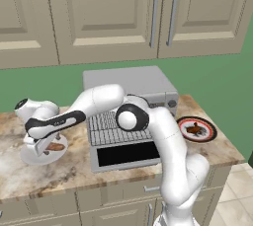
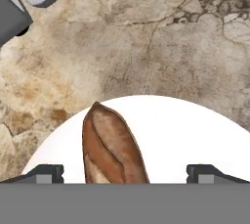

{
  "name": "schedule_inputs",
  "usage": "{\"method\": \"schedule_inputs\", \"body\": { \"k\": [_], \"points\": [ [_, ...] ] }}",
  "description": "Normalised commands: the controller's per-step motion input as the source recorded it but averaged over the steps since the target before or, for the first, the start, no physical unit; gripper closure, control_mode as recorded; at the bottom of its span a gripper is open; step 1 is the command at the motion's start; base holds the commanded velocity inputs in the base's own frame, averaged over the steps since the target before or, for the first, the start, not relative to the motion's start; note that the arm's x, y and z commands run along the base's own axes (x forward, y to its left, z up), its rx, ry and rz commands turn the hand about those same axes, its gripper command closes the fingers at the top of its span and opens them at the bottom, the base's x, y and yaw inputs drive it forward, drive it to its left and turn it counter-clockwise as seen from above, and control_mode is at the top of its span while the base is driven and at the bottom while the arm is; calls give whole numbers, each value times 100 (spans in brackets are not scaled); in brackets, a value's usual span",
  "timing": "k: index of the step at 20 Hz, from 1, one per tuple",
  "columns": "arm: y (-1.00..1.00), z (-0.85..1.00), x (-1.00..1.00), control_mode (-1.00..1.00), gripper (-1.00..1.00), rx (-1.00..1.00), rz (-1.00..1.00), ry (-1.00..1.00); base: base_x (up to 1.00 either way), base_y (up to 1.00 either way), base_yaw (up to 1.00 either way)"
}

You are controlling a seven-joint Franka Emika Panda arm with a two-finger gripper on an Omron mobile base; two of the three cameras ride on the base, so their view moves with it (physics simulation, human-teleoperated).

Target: Open the toaster oven door. Place the baguette on the top rack in the toaster oven and place the chicken drumstick on the bottom rack.

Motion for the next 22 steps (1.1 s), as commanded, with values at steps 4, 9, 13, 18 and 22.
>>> {"method": "schedule_inputs", "body": {
  "k": [4, 9, 13, 18, 22],
  "points": [
    [0, -33, 29, -100, -100, 0, 7, 0, 0, 0, 0],
    [0, -28, 8, -100, 100, 0, 8, 0, 0, 0, 0],
    [0, -3, 0, -100, 100, 0, 8, 0, 0, 0, 0],
    [0, 23, -16, -100, 100, 1, 10, 0, 0, 0, 0],
    [0, 83, -44, -100, 100, 2, 14, -5, 0, 0, 0]
  ]
}}
